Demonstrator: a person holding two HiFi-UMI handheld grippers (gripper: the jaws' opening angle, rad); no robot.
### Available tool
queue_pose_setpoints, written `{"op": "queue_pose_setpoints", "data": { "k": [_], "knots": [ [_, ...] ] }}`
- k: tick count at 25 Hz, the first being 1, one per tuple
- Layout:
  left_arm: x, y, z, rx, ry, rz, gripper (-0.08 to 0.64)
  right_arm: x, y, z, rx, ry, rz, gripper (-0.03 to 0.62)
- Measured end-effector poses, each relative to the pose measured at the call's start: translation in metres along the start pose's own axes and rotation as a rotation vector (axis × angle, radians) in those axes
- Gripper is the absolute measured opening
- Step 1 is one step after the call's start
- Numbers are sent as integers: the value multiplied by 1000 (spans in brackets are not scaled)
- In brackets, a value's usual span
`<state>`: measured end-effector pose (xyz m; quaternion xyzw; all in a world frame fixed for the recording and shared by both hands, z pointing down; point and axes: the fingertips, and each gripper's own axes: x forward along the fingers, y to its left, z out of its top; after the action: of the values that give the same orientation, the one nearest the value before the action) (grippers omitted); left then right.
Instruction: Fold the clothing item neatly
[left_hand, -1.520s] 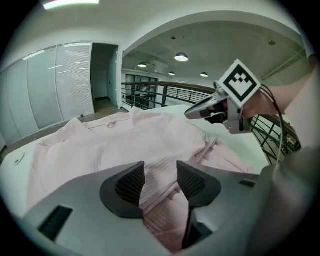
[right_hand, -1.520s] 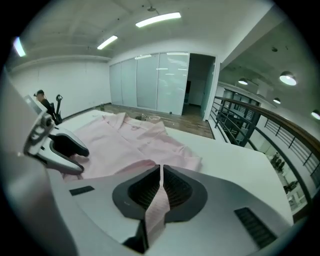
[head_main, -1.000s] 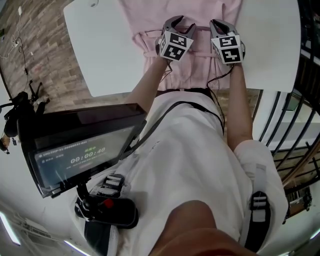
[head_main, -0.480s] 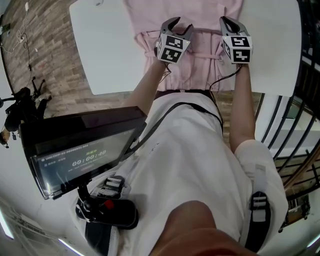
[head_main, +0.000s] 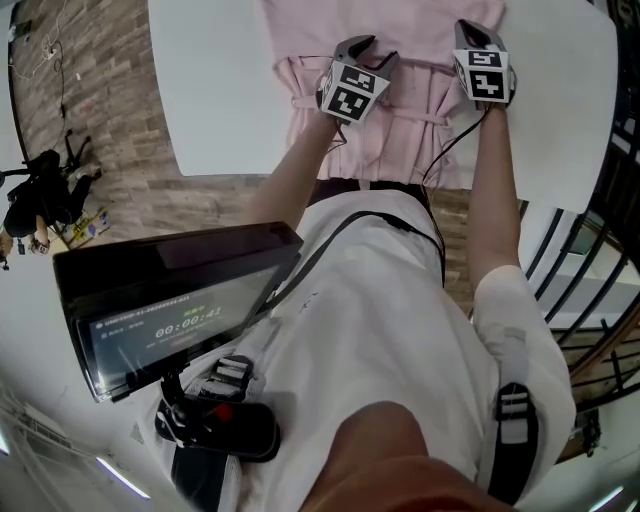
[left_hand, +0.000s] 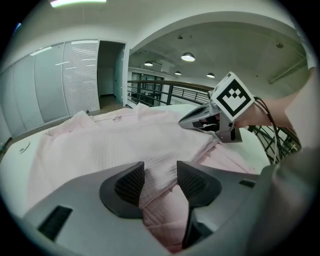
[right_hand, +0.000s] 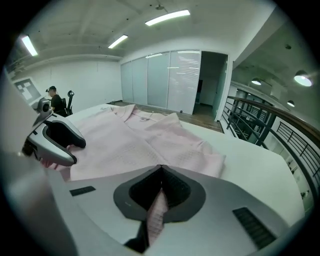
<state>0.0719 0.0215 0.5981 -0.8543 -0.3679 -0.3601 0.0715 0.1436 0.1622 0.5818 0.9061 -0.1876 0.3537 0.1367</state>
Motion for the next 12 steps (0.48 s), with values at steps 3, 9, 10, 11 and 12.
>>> {"op": "queue_pose_setpoints", "data": {
  "k": [3,9,10,11,12],
  "knots": [
    [-3,7,5,-2,-15,21,202,3,2,4,12,-14,0,5],
    [-30,-2,12,27,-71,26,202,-24,33,-3,40,-58,154,5],
    [-35,-5,8,33,-62,20,201,-23,40,-12,33,-32,171,5],
    [-39,-8,2,34,-52,9,201,-19,45,-23,21,1,175,5],
    [-41,-13,-4,31,-42,-5,201,-13,46,-33,7,30,168,5]
  ]
}}
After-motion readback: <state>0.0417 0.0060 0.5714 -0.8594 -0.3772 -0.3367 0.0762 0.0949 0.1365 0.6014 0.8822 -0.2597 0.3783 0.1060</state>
